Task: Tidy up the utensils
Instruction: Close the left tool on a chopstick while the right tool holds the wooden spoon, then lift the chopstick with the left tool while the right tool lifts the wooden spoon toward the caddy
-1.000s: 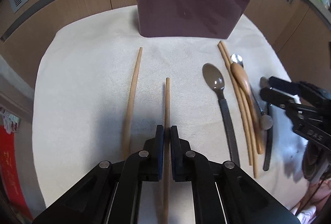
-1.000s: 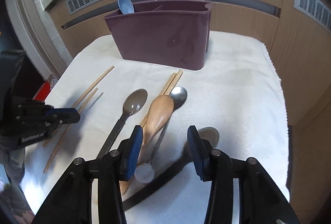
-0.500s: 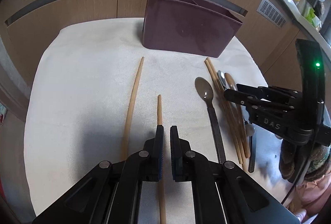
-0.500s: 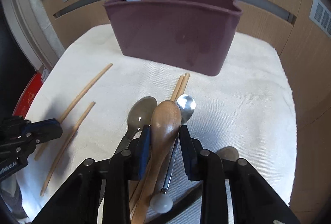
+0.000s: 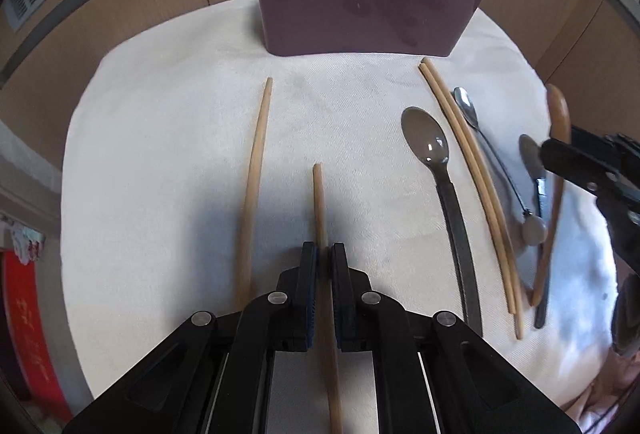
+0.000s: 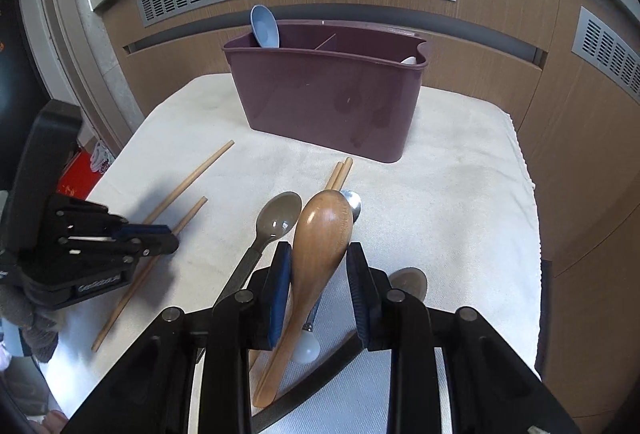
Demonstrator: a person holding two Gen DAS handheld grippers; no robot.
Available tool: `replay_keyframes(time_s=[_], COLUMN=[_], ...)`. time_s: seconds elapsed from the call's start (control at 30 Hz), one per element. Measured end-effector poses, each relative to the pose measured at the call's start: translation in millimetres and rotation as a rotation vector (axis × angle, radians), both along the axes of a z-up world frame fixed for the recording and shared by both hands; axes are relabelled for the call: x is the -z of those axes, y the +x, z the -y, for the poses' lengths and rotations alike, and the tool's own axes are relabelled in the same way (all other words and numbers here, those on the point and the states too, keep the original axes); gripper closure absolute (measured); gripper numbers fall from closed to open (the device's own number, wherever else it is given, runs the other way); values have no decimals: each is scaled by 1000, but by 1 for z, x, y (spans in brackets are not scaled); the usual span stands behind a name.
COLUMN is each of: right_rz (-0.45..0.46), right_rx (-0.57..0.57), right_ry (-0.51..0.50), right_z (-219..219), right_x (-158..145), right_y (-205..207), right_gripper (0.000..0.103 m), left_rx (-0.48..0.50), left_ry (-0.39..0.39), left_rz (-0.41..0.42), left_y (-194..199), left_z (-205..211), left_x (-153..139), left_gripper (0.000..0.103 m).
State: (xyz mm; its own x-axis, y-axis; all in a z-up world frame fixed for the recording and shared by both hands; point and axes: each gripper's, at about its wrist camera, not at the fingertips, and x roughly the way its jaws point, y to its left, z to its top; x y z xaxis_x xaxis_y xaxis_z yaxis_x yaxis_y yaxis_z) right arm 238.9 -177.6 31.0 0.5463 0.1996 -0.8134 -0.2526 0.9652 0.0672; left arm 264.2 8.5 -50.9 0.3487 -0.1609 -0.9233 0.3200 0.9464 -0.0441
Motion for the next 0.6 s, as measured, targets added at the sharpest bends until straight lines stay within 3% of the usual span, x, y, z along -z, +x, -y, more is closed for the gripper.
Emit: replay_keyframes(time_s=[0.17, 0.23, 0.37, 0.5, 0.6], right_rz=[20, 29, 66, 93, 90], right_rx=[16, 18, 5, -22, -20], right_ry=[41, 53, 45, 35, 18], right_z=[11, 13, 12, 9, 10], right_x=[-4, -6, -17, -26, -25], right_y=[-7, -11, -21, -27, -26], right_gripper=[78, 79, 85, 91, 91], left_rx=[35, -10, -64, -75, -79], left_ry=[61, -1, -203, -256, -265], left_rz=[34, 45, 143, 239, 262], left_y=[0, -4, -29, -51, -58], left_z=[10, 3, -19, -27, -27], left_x=[-1, -7, -40, -65, -71], left_gripper=[97, 98, 98, 98, 98])
